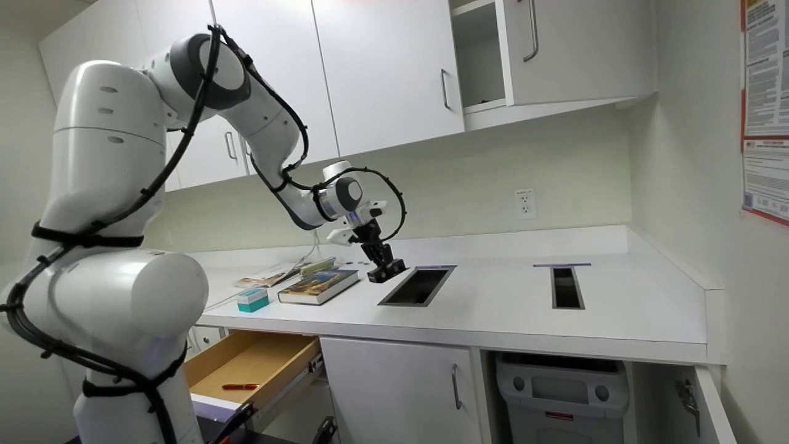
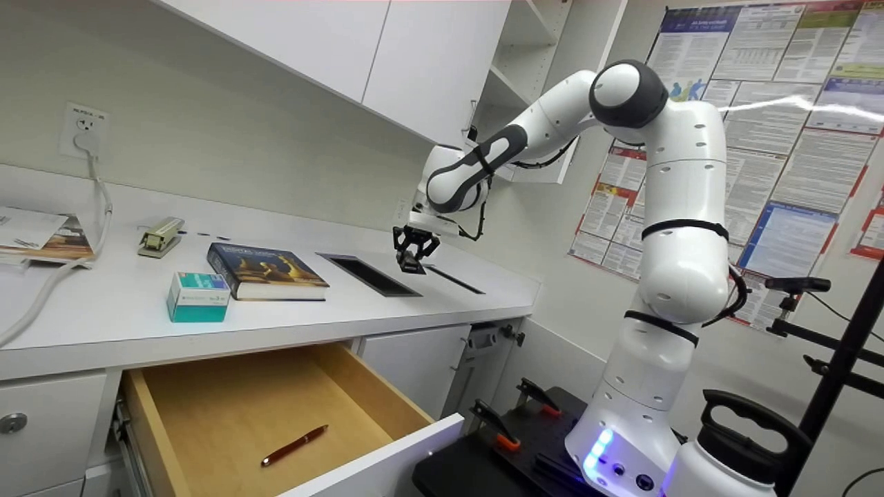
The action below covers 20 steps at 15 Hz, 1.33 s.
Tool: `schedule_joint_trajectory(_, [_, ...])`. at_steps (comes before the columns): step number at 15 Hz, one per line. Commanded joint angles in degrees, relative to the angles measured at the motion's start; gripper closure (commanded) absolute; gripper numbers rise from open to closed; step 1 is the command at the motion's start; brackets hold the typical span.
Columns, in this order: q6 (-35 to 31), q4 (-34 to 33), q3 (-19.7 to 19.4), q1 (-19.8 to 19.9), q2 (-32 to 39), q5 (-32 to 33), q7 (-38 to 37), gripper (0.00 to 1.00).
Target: Put the black box in the drawer
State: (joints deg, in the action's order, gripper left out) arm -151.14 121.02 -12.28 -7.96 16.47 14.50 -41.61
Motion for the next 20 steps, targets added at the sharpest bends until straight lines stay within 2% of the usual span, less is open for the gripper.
schedule_joint_trajectory(1, [-2.47,12.35,3.34,-1.10,-12.88,3.77,3.77,0.81])
schedule_joint_trajectory(6, [1.44,20.80,11.97,0.16,-22.49,-1.05,16.75,0.81])
schedule_joint_trajectory(7, [-0.10,16.64,12.13,1.48,-17.44,0.43,11.94,0.81])
schedule_joint_trajectory(8, [-0.05,17.75,13.10,1.60,-18.56,-0.01,12.41,0.56])
schedule_joint_trajectory(14, [-0.07,17.39,13.10,2.56,-17.54,0.11,12.27,0.56])
schedule_joint_trajectory(15, [-0.07,17.39,13.11,2.55,-17.53,0.11,12.27,0.81])
schedule_joint_trajectory(16, [-1.23,17.75,14.10,1.54,-17.22,-2.72,15.49,0.81])
schedule_joint_trajectory(17, [-1.15,18.04,15.05,0.94,-17.26,-2.39,15.90,0.81])
schedule_joint_trajectory(20, [-1.35,20.62,19.67,-1.92,-19.07,-7.40,23.29,0.81])
